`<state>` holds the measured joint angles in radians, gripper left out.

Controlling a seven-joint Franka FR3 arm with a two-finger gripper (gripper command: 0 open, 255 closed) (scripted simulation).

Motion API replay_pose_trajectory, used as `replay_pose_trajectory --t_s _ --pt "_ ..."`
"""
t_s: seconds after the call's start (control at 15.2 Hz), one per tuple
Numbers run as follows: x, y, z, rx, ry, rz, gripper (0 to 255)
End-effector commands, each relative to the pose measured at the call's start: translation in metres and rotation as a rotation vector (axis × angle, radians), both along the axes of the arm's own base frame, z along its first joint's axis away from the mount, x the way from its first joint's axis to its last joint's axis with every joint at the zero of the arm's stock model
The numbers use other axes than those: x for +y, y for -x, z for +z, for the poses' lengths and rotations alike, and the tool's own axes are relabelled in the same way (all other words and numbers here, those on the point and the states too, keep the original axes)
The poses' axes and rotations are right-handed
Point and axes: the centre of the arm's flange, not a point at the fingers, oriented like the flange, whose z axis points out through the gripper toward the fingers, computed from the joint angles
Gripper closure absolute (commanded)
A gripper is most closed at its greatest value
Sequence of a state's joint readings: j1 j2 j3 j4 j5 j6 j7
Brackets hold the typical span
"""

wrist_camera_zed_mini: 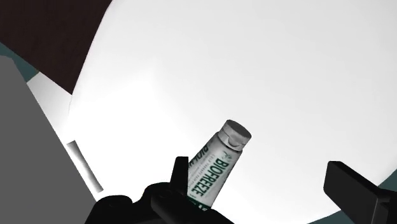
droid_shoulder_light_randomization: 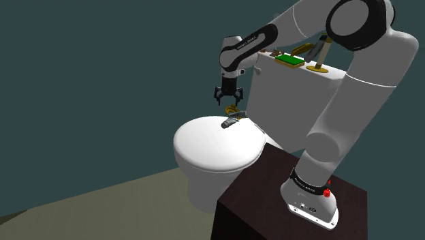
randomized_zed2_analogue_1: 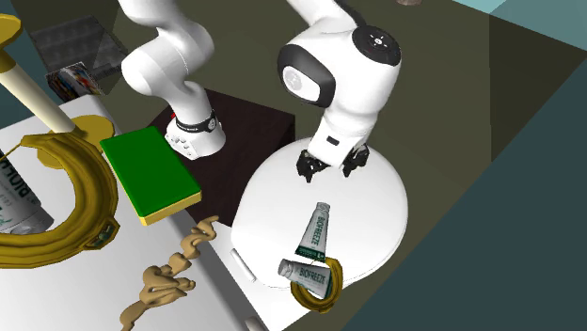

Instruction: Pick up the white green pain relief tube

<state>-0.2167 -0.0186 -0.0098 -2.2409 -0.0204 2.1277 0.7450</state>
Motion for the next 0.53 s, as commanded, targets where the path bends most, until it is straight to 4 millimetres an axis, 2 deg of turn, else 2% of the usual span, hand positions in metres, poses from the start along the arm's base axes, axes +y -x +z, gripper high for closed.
replay_pose_trajectory --t_s 0.0,0.46 --pt "-0.017 -0.006 -0.02 0.013 -0.005 -0.077 0" --pt "-0.073 -0.02 -0.1 0.062 -0.024 -0.339 0"
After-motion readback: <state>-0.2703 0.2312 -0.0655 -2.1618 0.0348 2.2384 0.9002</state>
